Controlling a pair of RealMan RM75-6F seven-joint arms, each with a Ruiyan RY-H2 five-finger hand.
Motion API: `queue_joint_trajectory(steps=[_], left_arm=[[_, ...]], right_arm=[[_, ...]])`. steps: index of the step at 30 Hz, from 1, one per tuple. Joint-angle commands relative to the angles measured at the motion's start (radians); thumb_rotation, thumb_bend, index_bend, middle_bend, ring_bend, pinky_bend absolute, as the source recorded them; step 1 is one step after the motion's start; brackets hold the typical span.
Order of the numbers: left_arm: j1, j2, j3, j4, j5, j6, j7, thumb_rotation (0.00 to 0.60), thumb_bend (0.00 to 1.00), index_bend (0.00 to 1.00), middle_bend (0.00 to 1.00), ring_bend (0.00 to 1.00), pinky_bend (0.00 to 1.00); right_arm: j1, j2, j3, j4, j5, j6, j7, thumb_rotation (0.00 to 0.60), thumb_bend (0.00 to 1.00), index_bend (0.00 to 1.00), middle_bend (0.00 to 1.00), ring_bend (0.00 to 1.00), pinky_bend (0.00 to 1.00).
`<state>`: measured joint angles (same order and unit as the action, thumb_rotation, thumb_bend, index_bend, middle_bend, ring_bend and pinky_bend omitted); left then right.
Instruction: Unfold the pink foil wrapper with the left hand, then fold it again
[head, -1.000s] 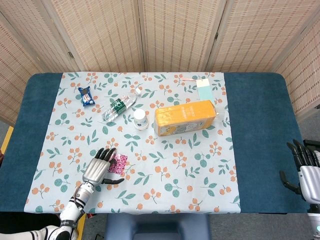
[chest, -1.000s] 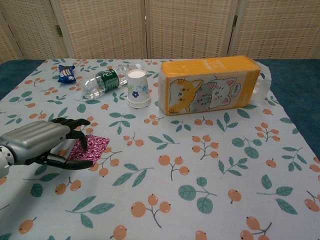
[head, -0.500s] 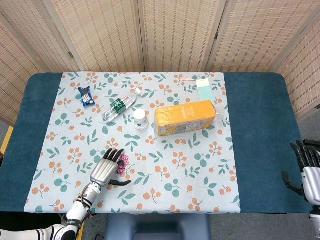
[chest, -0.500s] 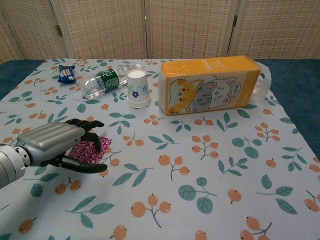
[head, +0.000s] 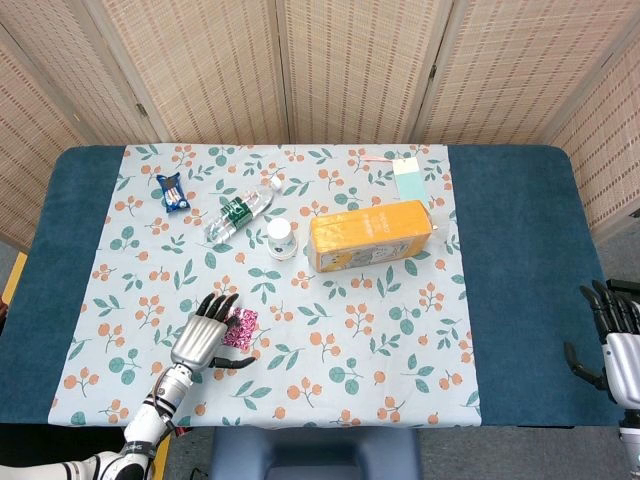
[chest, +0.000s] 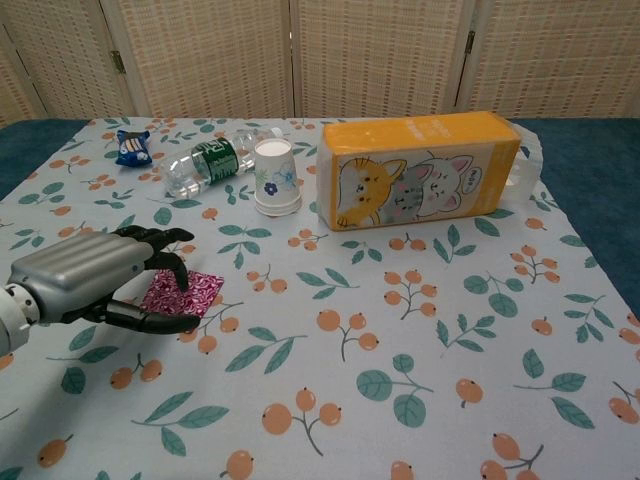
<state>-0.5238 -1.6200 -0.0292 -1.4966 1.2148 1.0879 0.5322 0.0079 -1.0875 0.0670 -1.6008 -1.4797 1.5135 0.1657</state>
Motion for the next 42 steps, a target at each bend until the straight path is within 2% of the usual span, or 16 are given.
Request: queue_joint_trajectory(steps=[1,12,42], left_arm=[[0.010,0.009,0.006,0.017,-0.012,-0.001,-0.008,0.131,0.12,0.34,0.00,0.00,0.00],[0.014,-0.014,0.012,0.054,-0.014,-0.017,-0.018,0.129,0.12,0.34,0.00,0.00,0.00],[-0.038,-0.085,-0.009,0.025,-0.015,-0.045,0.067,0.130,0.12,0.33,0.00,0.00,0.00]], right_arm=[[0.000,-0.001,0.000,0.001,-0.001,0.000,0.001,0.600,0.45,0.00,0.05,0.00,0.00],[-0.001,0.003,0.000,-0.004,-0.002,0.003,-0.003,0.600,0.45,0.00,0.05,0.00,0.00],[-0.018,0.002,-0.001,0.012,0.009,0.011,0.014,0.600,0.45,0.00,0.05,0.00,0.00]])
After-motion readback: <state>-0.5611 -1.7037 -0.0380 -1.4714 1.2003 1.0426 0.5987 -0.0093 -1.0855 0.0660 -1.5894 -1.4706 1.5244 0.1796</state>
